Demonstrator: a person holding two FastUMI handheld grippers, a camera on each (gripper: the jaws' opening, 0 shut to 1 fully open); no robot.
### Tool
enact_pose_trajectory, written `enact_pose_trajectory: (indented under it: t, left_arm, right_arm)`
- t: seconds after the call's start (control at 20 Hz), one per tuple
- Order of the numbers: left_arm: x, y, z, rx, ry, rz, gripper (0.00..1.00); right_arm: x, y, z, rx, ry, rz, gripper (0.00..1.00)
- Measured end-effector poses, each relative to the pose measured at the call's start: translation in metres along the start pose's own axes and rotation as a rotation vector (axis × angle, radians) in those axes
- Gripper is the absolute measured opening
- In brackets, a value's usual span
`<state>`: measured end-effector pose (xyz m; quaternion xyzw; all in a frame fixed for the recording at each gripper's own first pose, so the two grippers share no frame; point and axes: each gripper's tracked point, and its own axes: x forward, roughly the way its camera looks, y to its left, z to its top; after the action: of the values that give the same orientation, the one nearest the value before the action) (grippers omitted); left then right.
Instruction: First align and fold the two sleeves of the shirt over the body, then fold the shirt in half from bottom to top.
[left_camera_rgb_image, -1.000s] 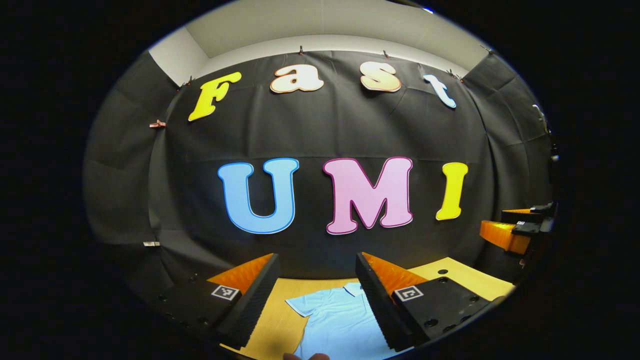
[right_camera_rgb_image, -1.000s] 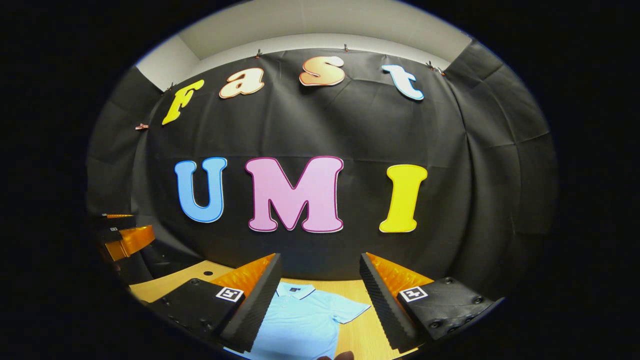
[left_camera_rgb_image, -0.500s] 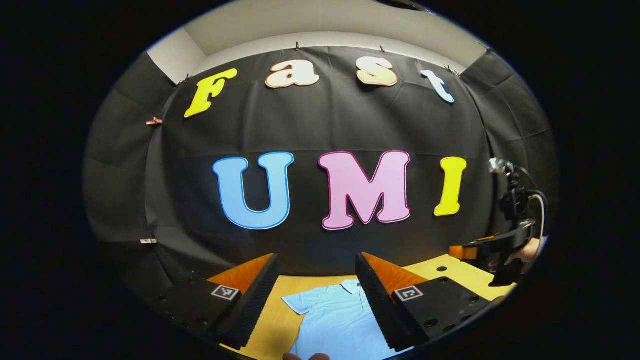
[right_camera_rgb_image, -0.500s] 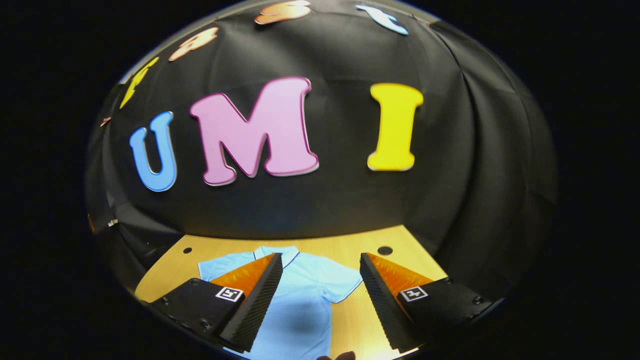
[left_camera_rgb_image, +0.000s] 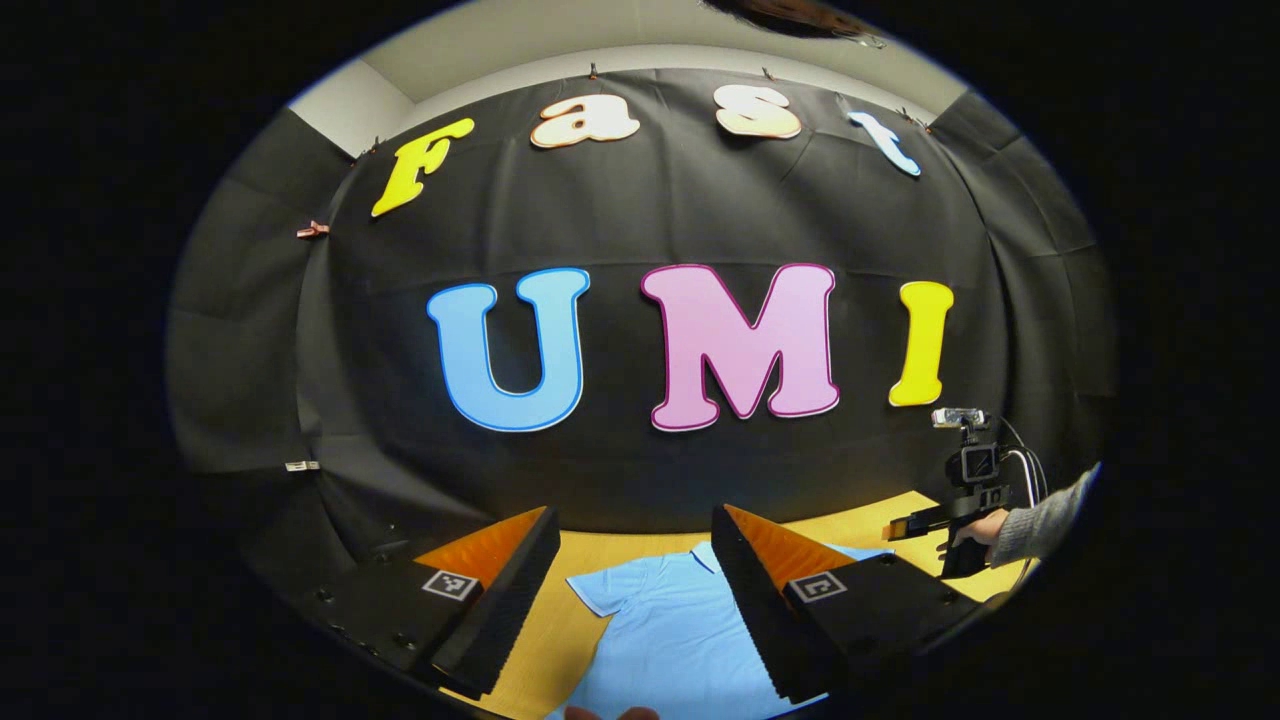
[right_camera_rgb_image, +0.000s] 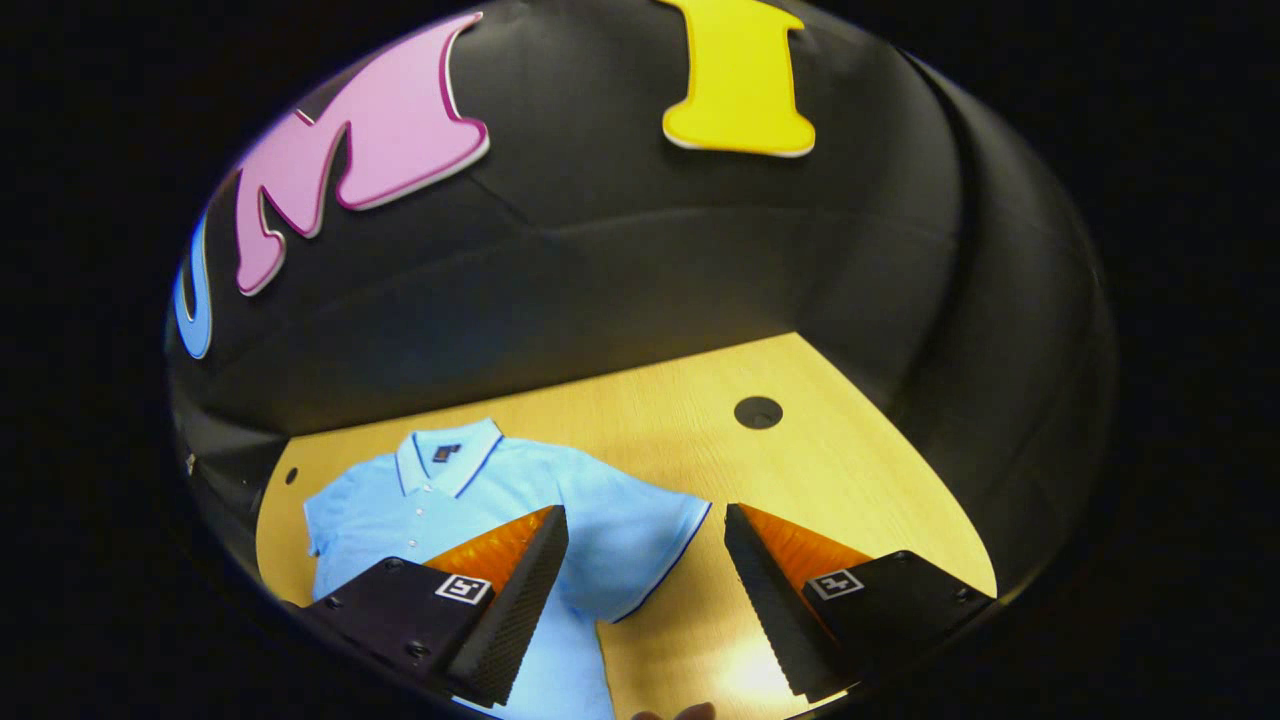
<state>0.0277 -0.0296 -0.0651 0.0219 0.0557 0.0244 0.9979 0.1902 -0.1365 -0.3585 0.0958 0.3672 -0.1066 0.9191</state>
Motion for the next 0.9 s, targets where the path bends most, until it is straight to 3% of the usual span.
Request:
enact_pose_trajectory:
  t: [0.25, 0.6, 0.7, 0.9]
  left_arm:
    - [0.008, 0.001, -0.015, 0.013, 0.040, 0.020, 0.97]
    - [0.015, 0.003, -0.020, 0.016, 0.052, 0.025, 0.97]
    - [0.015, 0.005, -0.021, 0.017, 0.054, 0.026, 0.98]
    - [0.017, 0.011, -0.024, 0.018, 0.060, 0.031, 0.98]
  right_arm:
    - [0.052, -0.017, -0.034, -0.002, 0.099, -0.047, 0.98]
    - [0.076, -0.023, -0.045, 0.028, 0.143, -0.095, 0.98]
    - [0.079, -0.023, -0.044, 0.024, 0.146, -0.101, 0.94]
    - [0.080, -0.032, -0.044, -0.002, 0.147, -0.146, 0.73]
